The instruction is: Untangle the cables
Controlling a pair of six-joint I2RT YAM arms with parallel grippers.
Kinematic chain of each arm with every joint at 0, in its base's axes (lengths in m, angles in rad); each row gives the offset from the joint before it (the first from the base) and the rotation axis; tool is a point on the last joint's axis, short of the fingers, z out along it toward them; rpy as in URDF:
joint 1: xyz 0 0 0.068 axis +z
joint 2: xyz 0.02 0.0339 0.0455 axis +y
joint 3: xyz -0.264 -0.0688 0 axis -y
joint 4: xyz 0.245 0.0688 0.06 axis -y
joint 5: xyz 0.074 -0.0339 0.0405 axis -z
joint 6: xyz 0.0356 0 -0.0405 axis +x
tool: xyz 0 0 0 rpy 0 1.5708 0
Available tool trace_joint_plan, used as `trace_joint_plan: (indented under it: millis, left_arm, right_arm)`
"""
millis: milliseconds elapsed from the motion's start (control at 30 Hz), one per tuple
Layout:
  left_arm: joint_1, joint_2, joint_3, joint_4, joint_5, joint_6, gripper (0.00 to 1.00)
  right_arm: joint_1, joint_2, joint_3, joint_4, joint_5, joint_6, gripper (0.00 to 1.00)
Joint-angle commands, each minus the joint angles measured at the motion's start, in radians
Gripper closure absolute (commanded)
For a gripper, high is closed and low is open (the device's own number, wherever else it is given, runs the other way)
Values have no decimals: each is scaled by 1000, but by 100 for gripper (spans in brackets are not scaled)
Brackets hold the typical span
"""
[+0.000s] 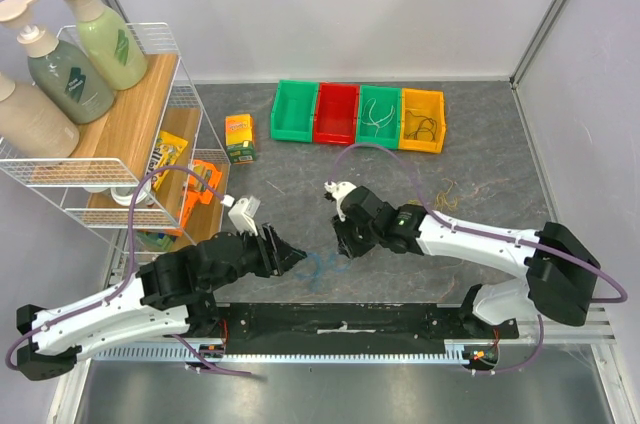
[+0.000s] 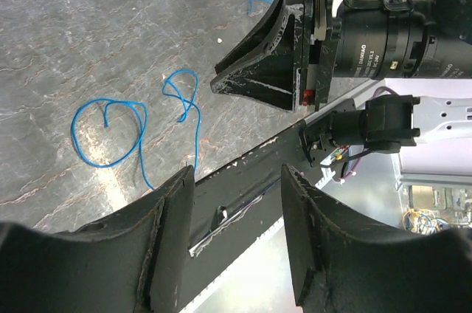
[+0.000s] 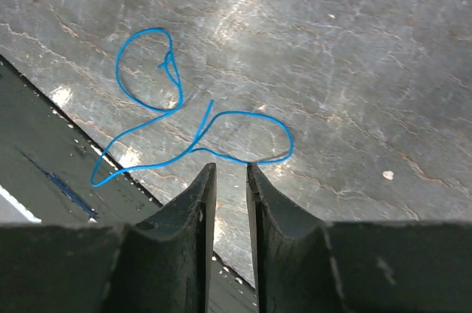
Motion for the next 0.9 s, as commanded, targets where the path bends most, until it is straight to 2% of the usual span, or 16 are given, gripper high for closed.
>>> trace_joint_plan:
  millis: [0,67,167,200,333,433,500,600,667,733,867]
  left_arm:
    - [0,-25,16,-4,-40,16,43]
    - [0,-39,9,-7,-43,12,43]
    - [0,-49,4,-12,-45,6,43]
    - [0,-52,2,-13,-45,4,43]
    - [0,-52,1,-16,-43,4,43]
    - [-2,-49,5,-15,-43,6,43]
    - [-2,-49,5,-15,-43,6,43]
    - [0,-52,4,-16,-37,6,43]
    - [0,-52,5,-16,-33,4,43]
    - [0,-52,10,-19,-30,4,43]
    - [0,-69,12,-33,-31,3,43]
  right_arm:
    - [38,30,-8,71,-10,-2,67]
    - [46,17,-13,75,-5,18,55]
    - [45,-55,-53,129,-4,79,21]
    - [45,-78,-66,162,-31,99,15]
    - [48,-94,-154,354,-140,219,4]
    - [61,-19,-183,417,-122,285,2]
    - [74,21,-188,457,-100,297,5]
    - [83,90,-183,485,-51,295,17]
    - [83,115,-177,506,-41,288,34]
    - [83,126,-159,502,-13,285,58]
    - [69,116,-88,421,68,248,93]
